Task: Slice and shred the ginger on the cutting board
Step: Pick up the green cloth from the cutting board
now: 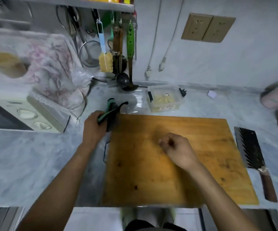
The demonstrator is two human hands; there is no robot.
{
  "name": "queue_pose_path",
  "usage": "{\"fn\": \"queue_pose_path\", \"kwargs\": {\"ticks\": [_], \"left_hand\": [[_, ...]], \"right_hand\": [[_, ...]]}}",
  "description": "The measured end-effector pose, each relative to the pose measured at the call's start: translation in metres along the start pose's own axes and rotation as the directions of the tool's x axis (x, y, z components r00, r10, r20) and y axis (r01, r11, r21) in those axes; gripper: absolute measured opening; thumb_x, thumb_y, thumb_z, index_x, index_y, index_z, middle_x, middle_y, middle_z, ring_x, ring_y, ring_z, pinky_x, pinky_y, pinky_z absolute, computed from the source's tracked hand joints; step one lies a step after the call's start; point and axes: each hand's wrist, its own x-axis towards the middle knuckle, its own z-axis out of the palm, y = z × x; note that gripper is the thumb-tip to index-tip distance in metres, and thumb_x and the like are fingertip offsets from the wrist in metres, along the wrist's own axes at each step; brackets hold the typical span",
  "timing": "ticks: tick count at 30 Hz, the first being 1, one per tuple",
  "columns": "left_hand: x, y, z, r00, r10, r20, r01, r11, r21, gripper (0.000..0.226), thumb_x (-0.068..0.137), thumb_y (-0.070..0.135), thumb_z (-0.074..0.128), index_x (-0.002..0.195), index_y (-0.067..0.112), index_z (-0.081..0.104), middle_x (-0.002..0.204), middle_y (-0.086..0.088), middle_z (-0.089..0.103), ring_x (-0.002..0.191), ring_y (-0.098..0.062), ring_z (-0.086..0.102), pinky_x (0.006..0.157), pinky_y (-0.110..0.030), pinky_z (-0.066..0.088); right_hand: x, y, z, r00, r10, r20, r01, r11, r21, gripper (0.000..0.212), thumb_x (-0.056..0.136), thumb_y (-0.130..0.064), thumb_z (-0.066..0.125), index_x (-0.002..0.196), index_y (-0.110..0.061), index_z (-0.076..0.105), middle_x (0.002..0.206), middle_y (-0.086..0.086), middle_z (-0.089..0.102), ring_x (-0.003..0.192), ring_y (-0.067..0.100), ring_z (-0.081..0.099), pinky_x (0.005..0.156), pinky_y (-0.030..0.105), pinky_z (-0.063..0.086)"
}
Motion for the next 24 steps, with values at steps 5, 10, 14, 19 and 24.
{"fn": "queue_pose_path", "kwargs": {"ticks": [5, 10, 14, 19, 24], "left_hand": [[-0.102, 0.002, -0.006, 0.864, 0.048, 0.501, 0.081, 0.969, -0.233, 0.031, 0.066, 0.054, 0.076, 0.095, 0.048, 0.071, 0.097, 0.021, 0.071, 0.092, 0.000, 0.065, 0.084, -0.020, 0.051], [-0.137, -0.028, -0.026, 0.845, -0.047, 0.533, 0.407, 0.704, -0.582, 0.061, 0.073, 0.029, 0.071, 0.129, 0.005, 0.062, 0.126, -0.006, 0.067, 0.119, -0.023, 0.062, 0.100, -0.035, 0.048], [-0.149, -0.040, -0.037, 0.901, -0.149, 0.407, 0.342, 0.822, -0.455, 0.054, 0.085, 0.028, 0.072, 0.129, 0.002, 0.056, 0.106, 0.021, 0.071, 0.104, 0.007, 0.063, 0.091, -0.016, 0.046], [-0.164, -0.072, -0.027, 0.918, 0.032, 0.395, 0.044, 0.983, -0.181, 0.044, 0.079, -0.005, 0.050, 0.114, 0.012, 0.071, 0.123, -0.010, 0.064, 0.116, -0.016, 0.062, 0.102, -0.024, 0.046], [-0.162, -0.074, -0.020, 0.963, -0.001, 0.271, 0.003, 1.000, -0.009, 0.043, 0.085, 0.002, 0.052, 0.125, 0.008, 0.066, 0.132, -0.009, 0.061, 0.122, -0.020, 0.056, 0.107, -0.024, 0.041]], "right_hand": [[-0.019, 0.022, 0.032, 0.983, -0.168, 0.076, 0.176, 0.977, -0.121, 0.064, 0.092, -0.053, 0.063, 0.145, -0.022, 0.047, 0.137, -0.003, 0.049, 0.125, 0.013, 0.050, 0.103, 0.026, 0.044], [-0.021, 0.029, 0.101, 0.874, -0.165, 0.457, 0.382, 0.815, -0.435, 0.103, 0.084, -0.079, 0.050, 0.158, -0.043, -0.010, 0.169, 0.005, -0.014, 0.154, 0.034, -0.014, 0.126, 0.052, 0.006], [-0.026, 0.010, 0.158, 0.857, -0.291, 0.426, 0.486, 0.731, -0.478, 0.102, 0.075, -0.087, 0.038, 0.159, -0.043, -0.001, 0.170, 0.011, 0.001, 0.152, 0.049, 0.000, 0.117, 0.071, 0.007], [-0.028, 0.009, 0.186, 0.761, -0.397, 0.513, 0.640, 0.594, -0.488, 0.064, 0.089, -0.052, 0.036, 0.145, -0.028, 0.054, 0.153, 0.014, 0.047, 0.136, 0.052, 0.041, 0.098, 0.074, 0.041], [-0.023, 0.072, 0.138, 0.292, -0.564, 0.773, 0.956, 0.140, -0.259, 0.047, 0.098, -0.046, 0.047, 0.141, -0.030, 0.058, 0.154, 0.007, 0.047, 0.141, 0.044, 0.041, 0.112, 0.065, 0.034]]}}
